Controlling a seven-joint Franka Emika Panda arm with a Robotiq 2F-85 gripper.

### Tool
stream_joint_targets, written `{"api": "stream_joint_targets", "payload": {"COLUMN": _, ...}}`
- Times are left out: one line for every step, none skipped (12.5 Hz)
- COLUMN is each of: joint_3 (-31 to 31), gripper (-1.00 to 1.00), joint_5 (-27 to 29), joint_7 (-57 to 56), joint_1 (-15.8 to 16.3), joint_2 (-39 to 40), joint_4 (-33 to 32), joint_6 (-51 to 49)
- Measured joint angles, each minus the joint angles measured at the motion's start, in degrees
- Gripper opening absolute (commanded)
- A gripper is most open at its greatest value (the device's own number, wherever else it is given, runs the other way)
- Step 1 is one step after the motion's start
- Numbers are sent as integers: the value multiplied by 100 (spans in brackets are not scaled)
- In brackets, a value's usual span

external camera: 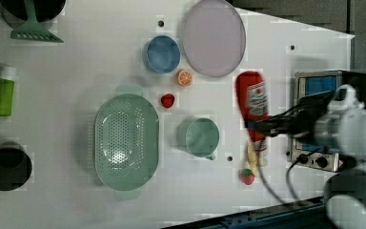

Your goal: Pick Ketchup from the table and place it in strainer.

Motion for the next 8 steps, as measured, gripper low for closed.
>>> {"api": "stream_joint_targets", "payload": {"joint_3": 252, "gripper": 9, "joint_5": -1, "joint_7": 361, "joint_1": 37, "joint_2": 78, "joint_4": -11, "joint_6": 36}}
{"api": "stream_joint_targets", "payload": {"joint_3": 499, "gripper": 9, "joint_5": 4, "joint_7": 691, "joint_1": 78, "joint_2": 152, "joint_4": -34, "joint_6": 118}}
{"api": "stream_joint_targets", "payload": {"joint_3": 704, "gripper": 9, "joint_5": 11, "joint_7": 1021, "joint_1": 162, "joint_2": 234, "joint_4": -45, "joint_6": 241}}
{"api": "stream_joint_targets", "payload": {"joint_3": 961, "gripper": 9, "joint_5": 14, "joint_7": 1327, "joint_1": 196, "joint_2": 341, "joint_4": -56, "joint_6": 495}}
{"api": "stream_joint_targets", "payload": {"joint_3": 1238, "gripper": 9, "joint_5": 16, "joint_7": 1639, "joint_1": 216, "joint_2": 500, "joint_4": -22, "joint_6": 691}}
{"api": "stream_joint_targets", "payload": {"joint_3": 1470, "gripper": 9, "joint_5": 15, "joint_7": 1918, "joint_1": 258, "joint_2": 704, "joint_4": 22, "joint_6": 932}}
{"api": "stream_joint_targets", "payload": {"joint_3": 1644, "gripper": 9, "joint_5": 26, "joint_7": 2198, "joint_1": 312, "joint_2": 891, "joint_4": 22, "joint_6": 1259}}
{"api": "stream_joint_targets", "payload": {"joint_3": 1792, "gripper": 9, "joint_5": 44, "joint_7": 2468, "joint_1": 344, "joint_2": 1079, "joint_4": 11, "joint_6": 1525}}
